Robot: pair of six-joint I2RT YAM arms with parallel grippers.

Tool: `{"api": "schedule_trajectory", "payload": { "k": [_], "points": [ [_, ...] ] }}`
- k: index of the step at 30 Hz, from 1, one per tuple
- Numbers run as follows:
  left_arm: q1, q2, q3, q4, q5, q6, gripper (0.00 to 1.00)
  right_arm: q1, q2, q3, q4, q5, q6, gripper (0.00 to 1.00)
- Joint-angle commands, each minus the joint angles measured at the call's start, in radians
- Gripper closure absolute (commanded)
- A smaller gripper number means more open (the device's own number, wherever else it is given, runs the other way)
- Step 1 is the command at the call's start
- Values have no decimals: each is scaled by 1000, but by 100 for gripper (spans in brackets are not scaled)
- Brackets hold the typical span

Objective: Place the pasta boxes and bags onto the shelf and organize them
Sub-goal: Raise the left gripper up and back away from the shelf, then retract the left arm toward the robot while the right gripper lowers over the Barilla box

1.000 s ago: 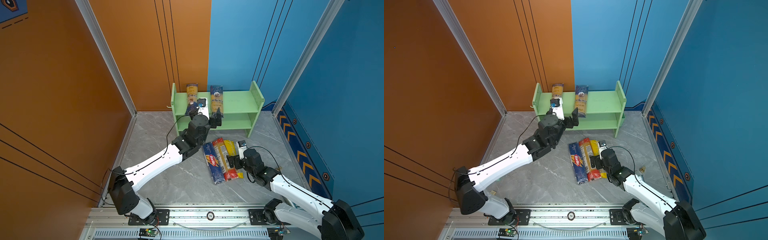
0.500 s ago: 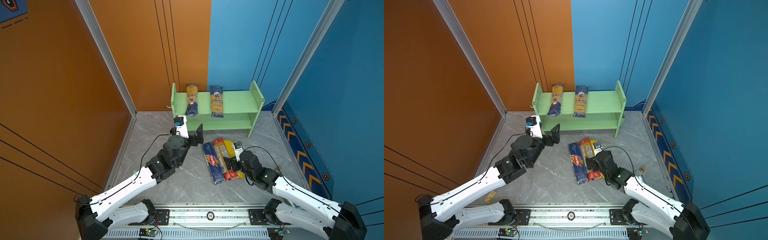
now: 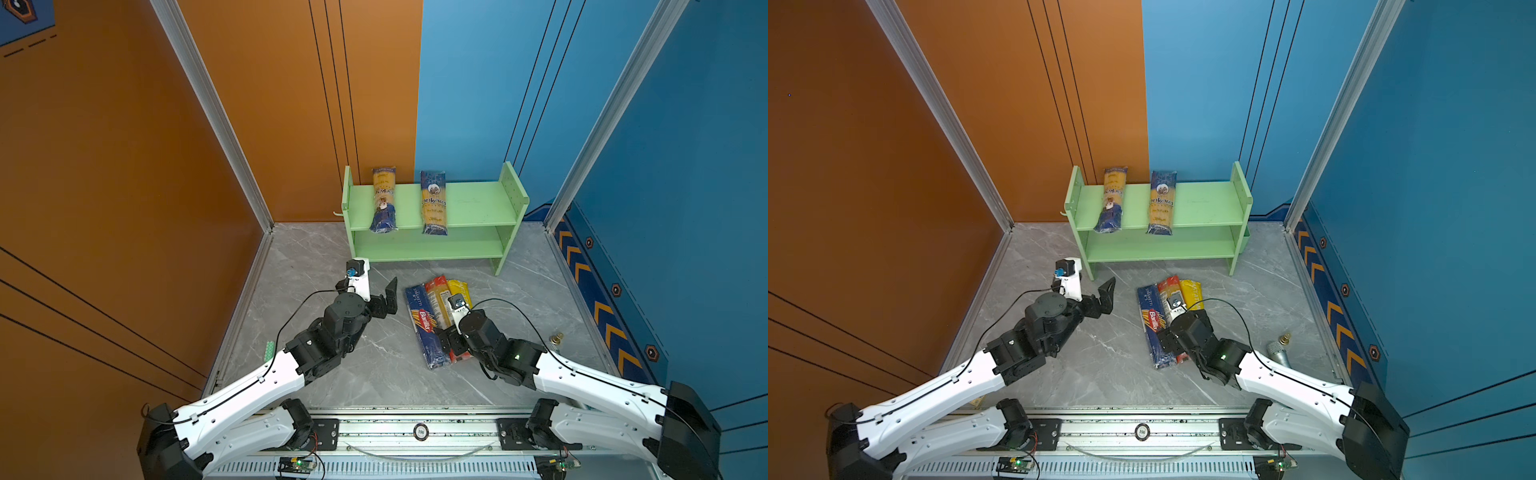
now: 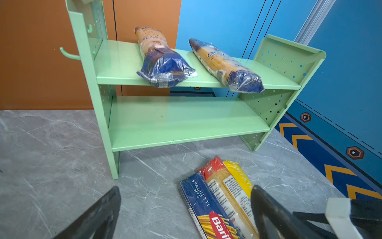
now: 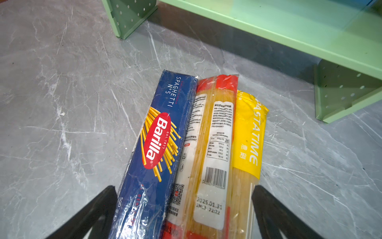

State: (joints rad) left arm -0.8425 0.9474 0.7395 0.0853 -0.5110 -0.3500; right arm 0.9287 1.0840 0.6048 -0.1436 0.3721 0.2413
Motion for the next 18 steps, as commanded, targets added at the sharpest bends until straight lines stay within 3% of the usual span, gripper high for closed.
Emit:
{"api": "schedule_trajectory", "payload": {
  "k": [1, 9, 18],
  "points": [
    [19, -38, -37, -11, 33, -32, 2, 31, 38, 39, -8, 39, 54, 0],
    [50, -78, -105, -36, 62, -94, 2, 107, 155, 74, -4, 135, 96, 0],
    [70, -81, -142, -62, 98, -127, 2, 133, 225, 128, -144, 368, 142, 0]
  ]
}}
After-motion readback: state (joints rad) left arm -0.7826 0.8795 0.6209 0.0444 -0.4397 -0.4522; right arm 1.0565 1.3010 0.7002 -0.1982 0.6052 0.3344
